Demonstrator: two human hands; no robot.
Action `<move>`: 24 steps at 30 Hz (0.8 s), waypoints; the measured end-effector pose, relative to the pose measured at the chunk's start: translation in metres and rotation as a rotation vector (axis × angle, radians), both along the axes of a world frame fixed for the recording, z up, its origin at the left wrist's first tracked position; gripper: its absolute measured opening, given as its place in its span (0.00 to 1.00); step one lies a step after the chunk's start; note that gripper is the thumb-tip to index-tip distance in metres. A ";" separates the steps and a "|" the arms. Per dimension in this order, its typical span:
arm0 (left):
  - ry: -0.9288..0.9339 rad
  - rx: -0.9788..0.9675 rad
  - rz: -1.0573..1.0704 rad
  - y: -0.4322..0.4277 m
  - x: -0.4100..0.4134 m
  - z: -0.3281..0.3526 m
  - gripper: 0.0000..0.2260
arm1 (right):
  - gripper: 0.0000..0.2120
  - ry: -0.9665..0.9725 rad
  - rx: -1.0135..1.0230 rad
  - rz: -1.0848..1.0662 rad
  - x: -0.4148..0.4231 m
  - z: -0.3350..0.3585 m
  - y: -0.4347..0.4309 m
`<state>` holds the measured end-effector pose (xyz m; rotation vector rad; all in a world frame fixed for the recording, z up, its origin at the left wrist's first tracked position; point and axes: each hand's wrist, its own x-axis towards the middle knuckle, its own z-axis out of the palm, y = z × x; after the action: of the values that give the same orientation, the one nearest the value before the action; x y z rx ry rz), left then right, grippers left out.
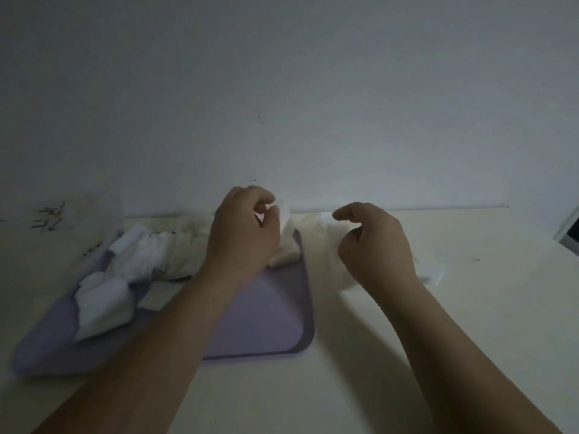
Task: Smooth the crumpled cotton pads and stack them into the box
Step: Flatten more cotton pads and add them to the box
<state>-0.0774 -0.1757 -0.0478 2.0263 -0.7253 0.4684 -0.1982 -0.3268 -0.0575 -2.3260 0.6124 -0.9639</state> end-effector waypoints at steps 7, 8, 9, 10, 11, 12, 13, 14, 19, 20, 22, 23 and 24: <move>0.302 0.383 -0.122 -0.014 0.041 -0.003 0.27 | 0.27 -0.088 0.120 0.304 0.008 -0.015 0.042; 0.313 0.416 -0.156 -0.015 0.040 -0.003 0.26 | 0.27 -0.083 0.158 0.316 0.007 -0.015 0.044; 0.318 0.435 -0.176 -0.015 0.038 -0.004 0.25 | 0.26 -0.083 0.194 0.322 0.007 -0.015 0.045; 0.317 0.437 -0.188 -0.012 0.036 -0.006 0.24 | 0.24 -0.085 0.223 0.323 0.007 -0.015 0.045; 0.315 0.411 -0.199 -0.007 0.032 -0.008 0.24 | 0.25 -0.093 0.243 0.326 0.006 -0.015 0.046; 0.310 0.371 -0.214 0.000 0.029 -0.009 0.25 | 0.28 -0.099 0.241 0.334 0.007 -0.016 0.047; 0.306 0.320 -0.231 0.008 0.025 -0.011 0.25 | 0.31 -0.097 0.225 0.349 0.007 -0.017 0.048; 0.295 0.270 -0.244 0.017 0.021 -0.012 0.23 | 0.32 -0.084 0.215 0.369 0.007 -0.019 0.051; 0.177 0.222 -0.205 0.069 0.015 -0.025 0.17 | 0.32 0.108 0.165 0.467 0.015 -0.037 0.064; 0.177 0.222 -0.190 0.076 0.014 -0.029 0.18 | 0.31 0.125 0.163 0.483 0.017 -0.041 0.066; 0.221 0.193 -0.163 0.091 0.013 -0.039 0.23 | 0.25 0.136 0.166 0.483 0.020 -0.047 0.071; 0.243 0.172 -0.167 0.095 0.012 -0.044 0.25 | 0.23 0.130 0.168 0.477 0.020 -0.048 0.071; 0.271 0.157 -0.186 0.098 0.008 -0.046 0.29 | 0.21 0.113 0.160 0.468 0.021 -0.048 0.071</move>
<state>-0.0692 -0.0781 -0.0942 2.0901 -0.7919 0.0276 -0.1772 -0.2559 -0.1057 -2.2433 0.1617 -0.5493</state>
